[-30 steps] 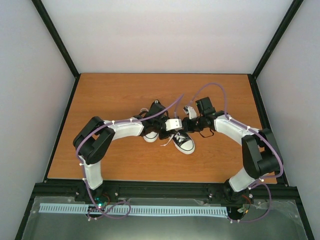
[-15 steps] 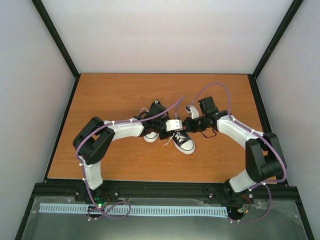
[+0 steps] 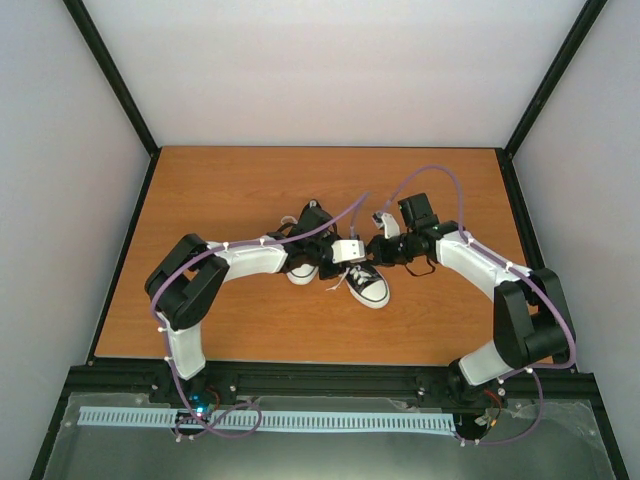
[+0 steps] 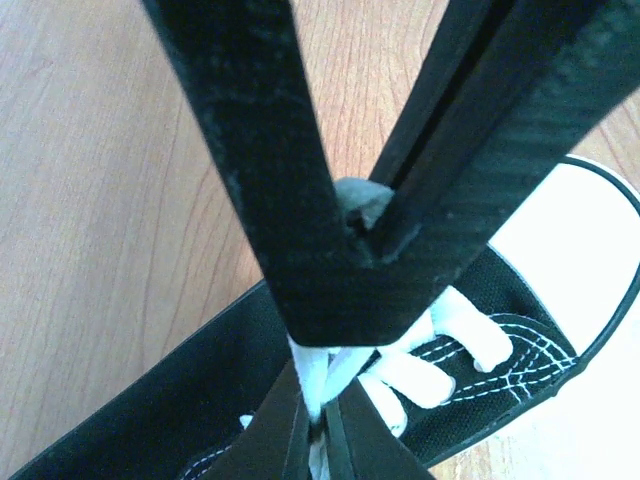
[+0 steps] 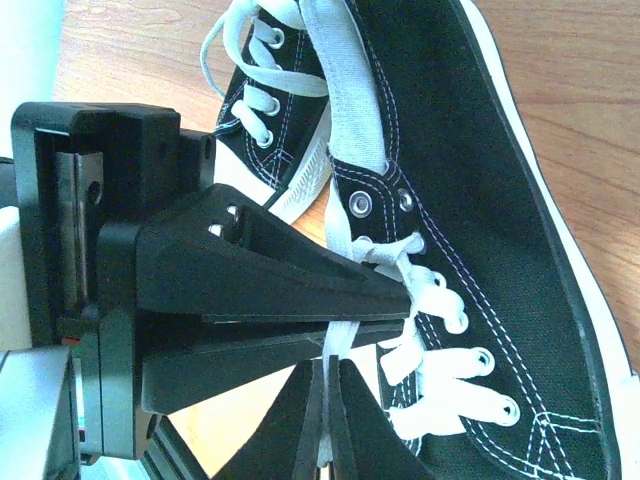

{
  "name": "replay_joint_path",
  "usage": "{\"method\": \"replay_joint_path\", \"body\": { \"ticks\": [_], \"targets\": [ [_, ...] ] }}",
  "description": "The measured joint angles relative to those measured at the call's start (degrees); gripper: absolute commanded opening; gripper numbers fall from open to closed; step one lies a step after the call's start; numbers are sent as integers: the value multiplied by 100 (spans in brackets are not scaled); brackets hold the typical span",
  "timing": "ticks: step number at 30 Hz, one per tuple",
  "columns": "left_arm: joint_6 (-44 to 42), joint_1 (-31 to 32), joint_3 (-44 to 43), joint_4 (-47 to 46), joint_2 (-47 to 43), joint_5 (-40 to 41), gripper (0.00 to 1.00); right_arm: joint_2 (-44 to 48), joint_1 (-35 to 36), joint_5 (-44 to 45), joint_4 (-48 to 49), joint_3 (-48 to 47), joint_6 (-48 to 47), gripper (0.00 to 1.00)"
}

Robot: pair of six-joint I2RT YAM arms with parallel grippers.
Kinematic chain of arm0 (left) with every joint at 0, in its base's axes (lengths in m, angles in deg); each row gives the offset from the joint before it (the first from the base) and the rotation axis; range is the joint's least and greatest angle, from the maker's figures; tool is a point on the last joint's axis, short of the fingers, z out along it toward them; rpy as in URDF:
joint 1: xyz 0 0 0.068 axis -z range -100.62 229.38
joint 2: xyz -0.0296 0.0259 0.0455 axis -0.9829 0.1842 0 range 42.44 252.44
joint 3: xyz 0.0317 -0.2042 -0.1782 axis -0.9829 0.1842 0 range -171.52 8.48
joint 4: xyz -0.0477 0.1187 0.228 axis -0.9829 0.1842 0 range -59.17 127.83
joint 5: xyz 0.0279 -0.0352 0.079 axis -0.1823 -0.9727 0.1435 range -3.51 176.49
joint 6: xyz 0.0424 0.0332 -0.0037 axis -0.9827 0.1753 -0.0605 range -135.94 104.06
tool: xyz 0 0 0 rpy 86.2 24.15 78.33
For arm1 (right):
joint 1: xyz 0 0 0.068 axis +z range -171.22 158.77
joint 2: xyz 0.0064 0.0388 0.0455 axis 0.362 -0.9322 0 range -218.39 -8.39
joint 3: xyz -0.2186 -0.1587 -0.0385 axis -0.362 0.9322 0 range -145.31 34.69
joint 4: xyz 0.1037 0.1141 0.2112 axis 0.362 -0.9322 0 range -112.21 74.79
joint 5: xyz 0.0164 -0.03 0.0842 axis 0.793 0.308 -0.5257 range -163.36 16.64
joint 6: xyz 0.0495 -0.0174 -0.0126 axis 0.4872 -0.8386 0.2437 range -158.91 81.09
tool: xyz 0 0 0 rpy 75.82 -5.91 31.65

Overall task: Tie the shoes
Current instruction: Tie the shoelace on the shoe.

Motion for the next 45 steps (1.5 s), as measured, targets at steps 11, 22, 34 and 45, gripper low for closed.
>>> {"method": "replay_joint_path", "body": {
  "ticks": [11, 22, 34, 45],
  "targets": [
    [181, -107, 70, 214, -2, -61, 2, 48, -52, -199, 48, 59, 74, 3],
    [334, -142, 125, 127, -2, -197, 1, 90, -118, -234, -90, 59, 28, 3],
    [306, -142, 160, 24, -2, -326, 1, 179, -164, -221, -332, 57, -92, 3],
    [280, -142, 195, -39, -2, -341, 8, 192, -164, -251, -205, 90, 63, 3]
  ]
}}
